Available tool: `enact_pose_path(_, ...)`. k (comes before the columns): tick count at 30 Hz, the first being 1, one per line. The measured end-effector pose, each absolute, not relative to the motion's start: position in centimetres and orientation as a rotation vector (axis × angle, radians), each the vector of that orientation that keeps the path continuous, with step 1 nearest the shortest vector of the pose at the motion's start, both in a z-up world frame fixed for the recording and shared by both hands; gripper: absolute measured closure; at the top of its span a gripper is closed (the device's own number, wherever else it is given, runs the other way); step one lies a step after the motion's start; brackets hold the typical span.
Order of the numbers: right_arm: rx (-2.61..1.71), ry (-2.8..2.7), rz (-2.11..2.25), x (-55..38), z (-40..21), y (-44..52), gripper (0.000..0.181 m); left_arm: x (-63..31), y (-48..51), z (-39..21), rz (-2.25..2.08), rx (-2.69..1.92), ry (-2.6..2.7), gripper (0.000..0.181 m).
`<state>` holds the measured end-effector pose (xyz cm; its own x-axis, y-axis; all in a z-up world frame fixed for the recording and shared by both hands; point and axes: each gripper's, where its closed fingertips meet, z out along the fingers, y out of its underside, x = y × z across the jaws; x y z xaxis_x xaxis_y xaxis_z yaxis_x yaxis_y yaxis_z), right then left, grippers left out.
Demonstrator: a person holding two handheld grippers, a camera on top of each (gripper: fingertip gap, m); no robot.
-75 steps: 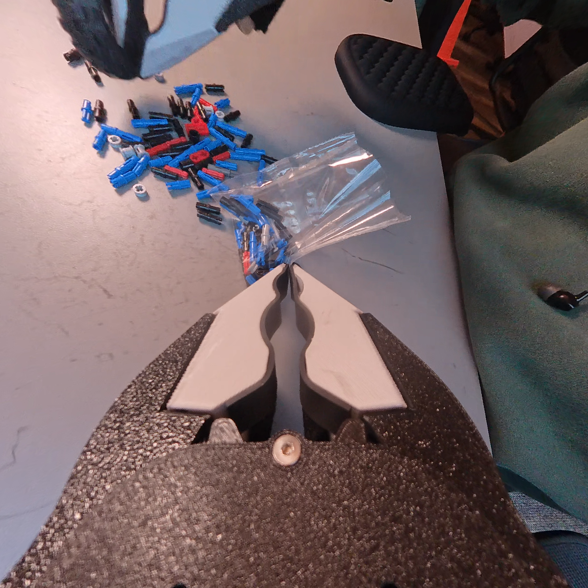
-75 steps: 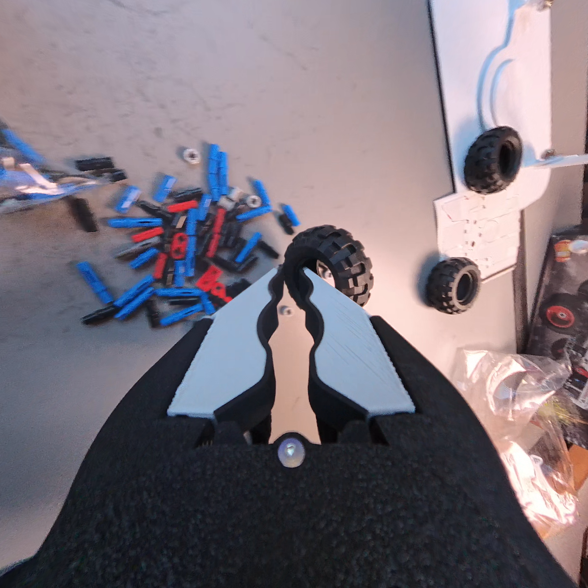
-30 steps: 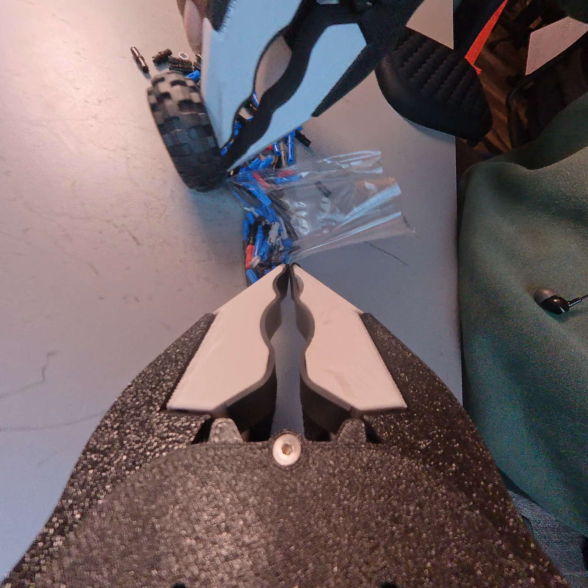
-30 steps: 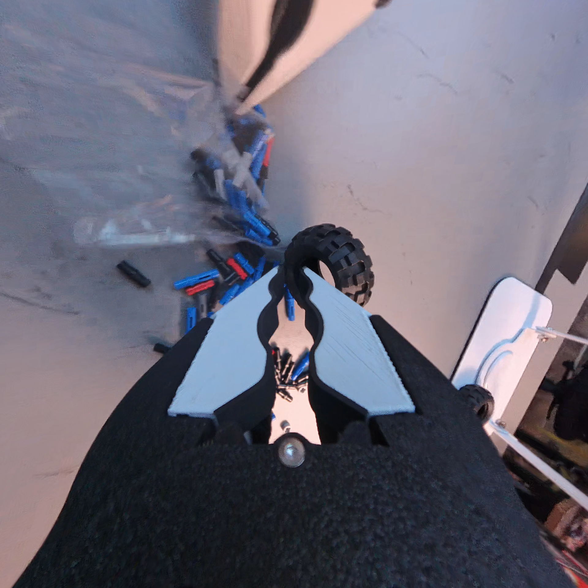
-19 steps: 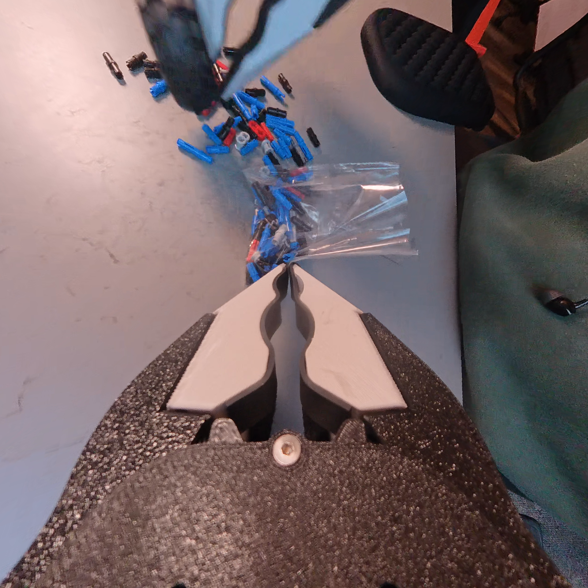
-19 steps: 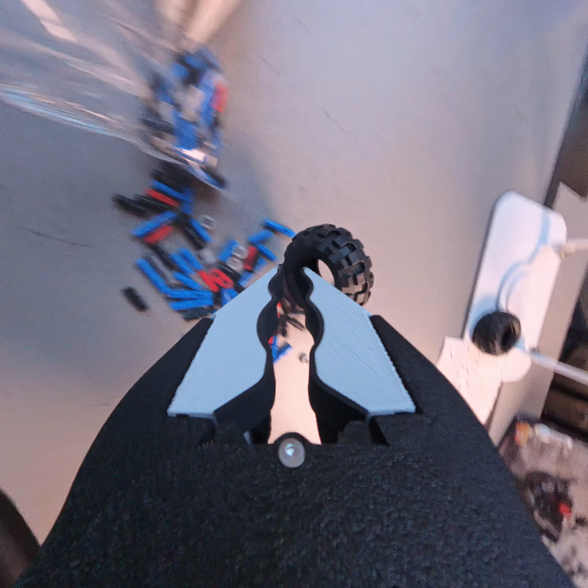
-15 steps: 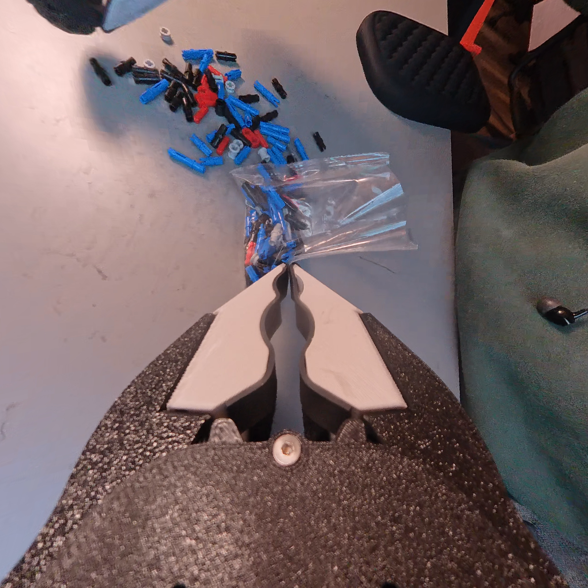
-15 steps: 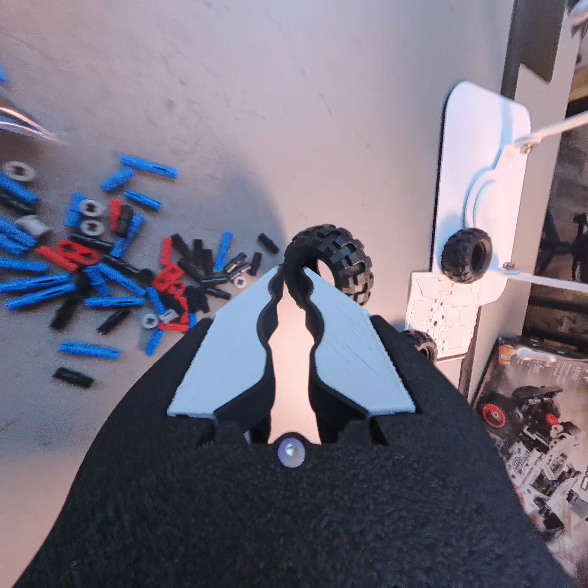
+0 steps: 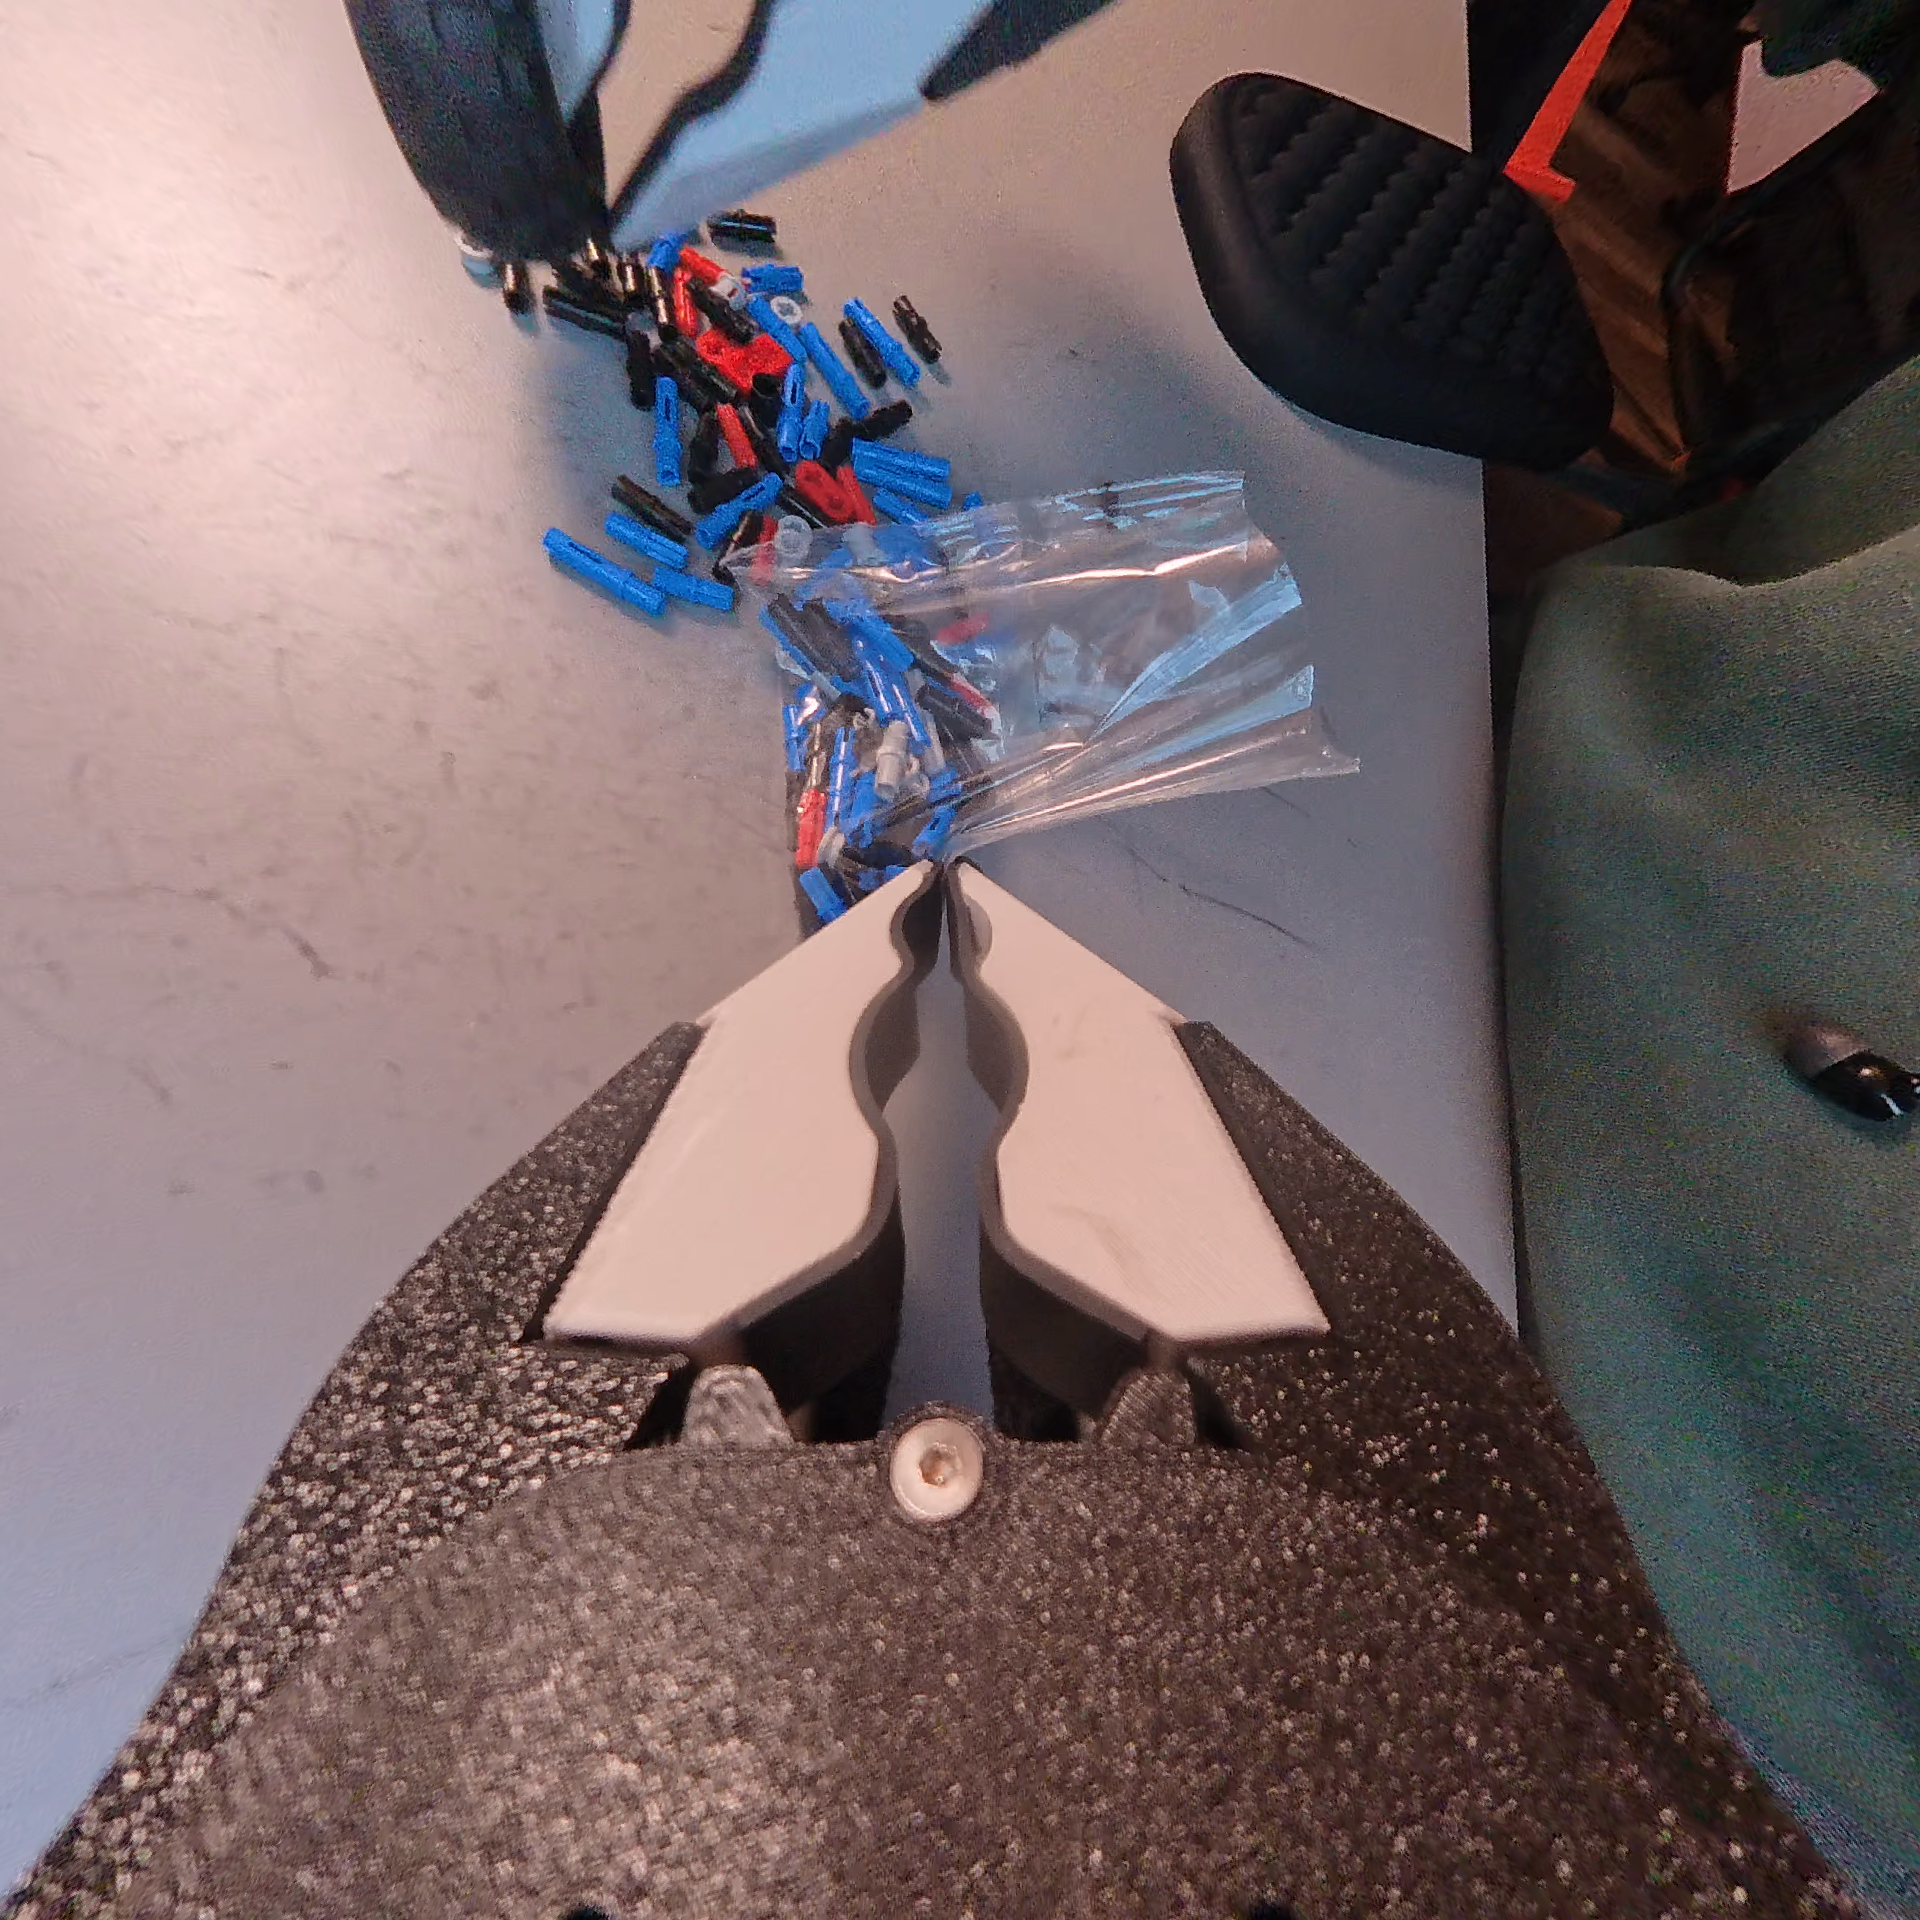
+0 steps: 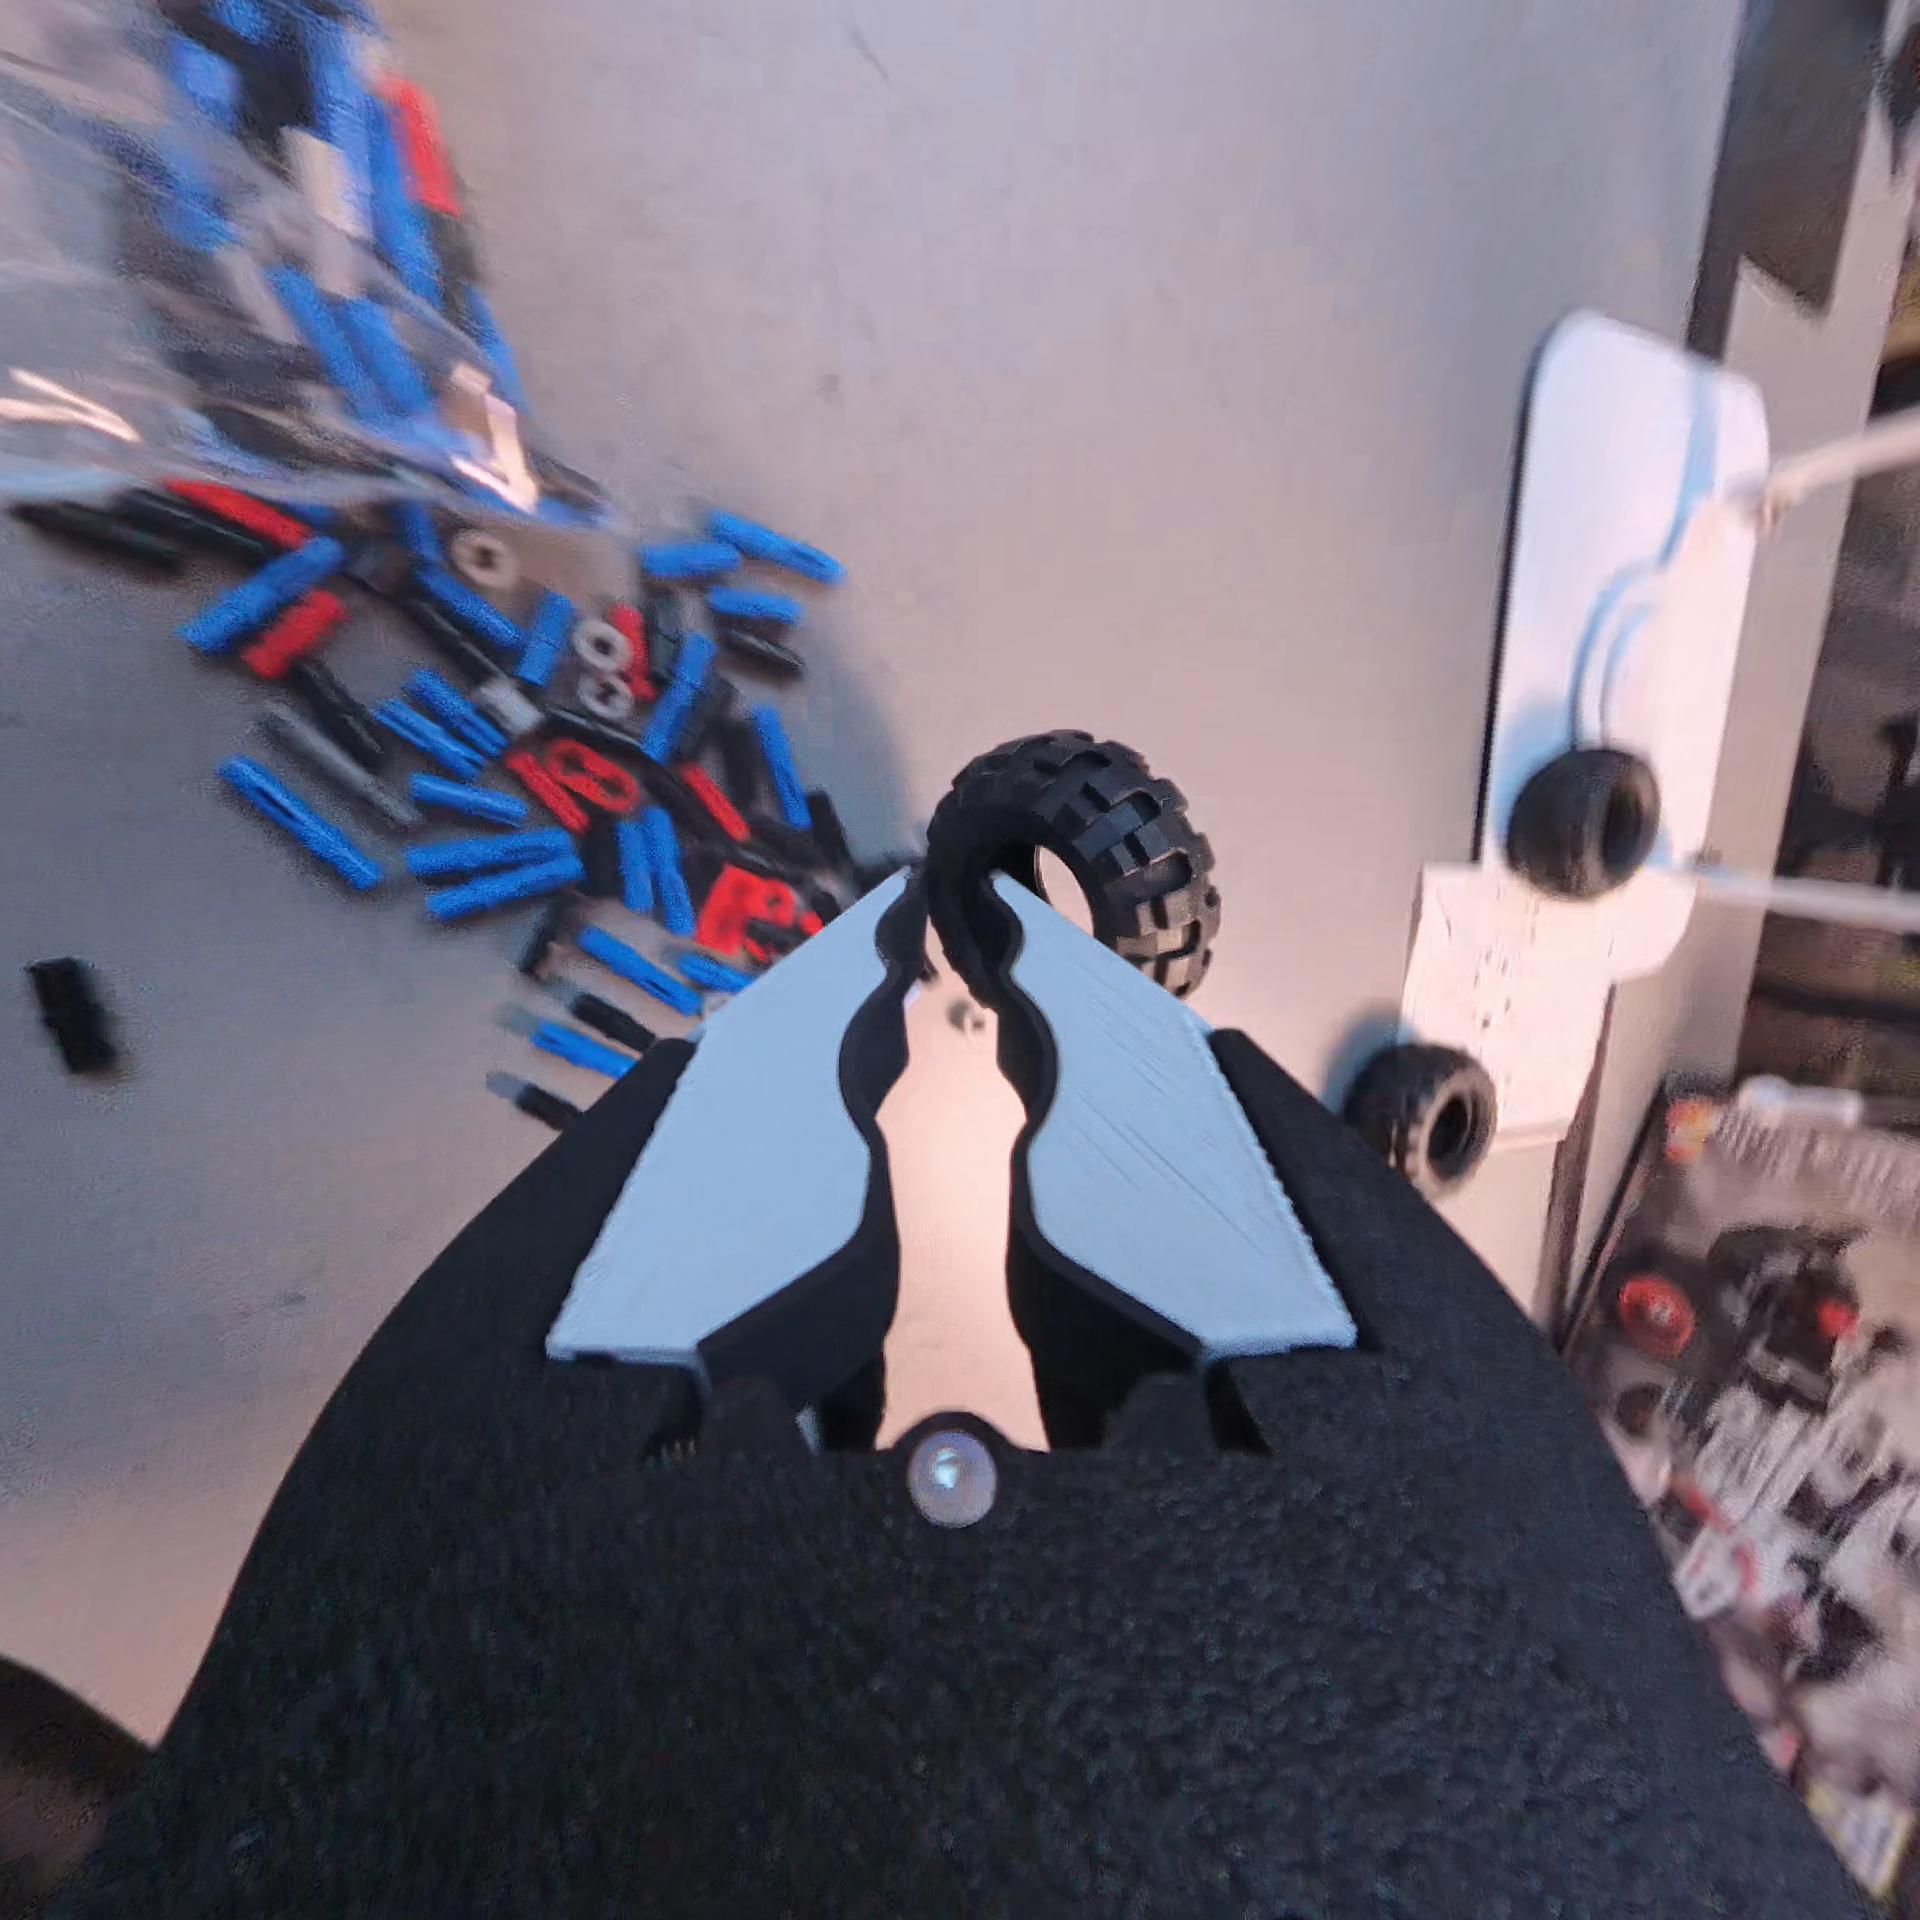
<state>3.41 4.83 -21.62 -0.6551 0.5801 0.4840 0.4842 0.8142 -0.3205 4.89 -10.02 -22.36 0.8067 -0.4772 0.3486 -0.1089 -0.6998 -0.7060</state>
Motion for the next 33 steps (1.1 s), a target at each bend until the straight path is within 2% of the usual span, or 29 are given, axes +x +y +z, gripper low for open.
enact_pose_path(4, -1.016, -2.351, 0.137, 4.1, -22.5, 9.8, 0.173, 4.9, -10.1, -22.4, -0.689, -2.292, 0.432, 0.181)
enact_pose_path(13, -0.988, -2.351, 0.274, 3.9, -21.9, 6.5, 0.172, 4.6, -10.2, -22.2, -0.702, -2.284, 0.401, 0.181)
enact_pose_path(22, -1.499, -2.523, 0.571, -3.8, -22.7, 9.6, 0.171, 4.6, -10.2, -21.9, -0.720, -2.261, 0.387, 0.181)
enact_pose_path(24, -1.566, -2.559, 0.595, -4.7, -22.7, 9.8, 0.169, 4.6, -10.2, -22.0, -0.731, -2.263, 0.385, 0.181)
enact_pose_path(28, -1.529, -2.517, 0.556, -5.5, -22.0, 11.2, 0.142, 4.5, -10.2, -21.7, -0.757, -2.245, 0.365, 0.181)
enact_pose_path(31, -1.355, -2.350, 0.673, -4.9, -17.7, 10.8, 0.141, 4.4, -10.2, -21.4, -0.763, -2.230, 0.360, 0.181)
enact_pose_path(33, -1.151, -2.378, 0.819, -1.2, -15.8, 7.6, 0.136, 4.4, -10.2, -21.4, -0.763, -2.226, 0.363, 0.181)
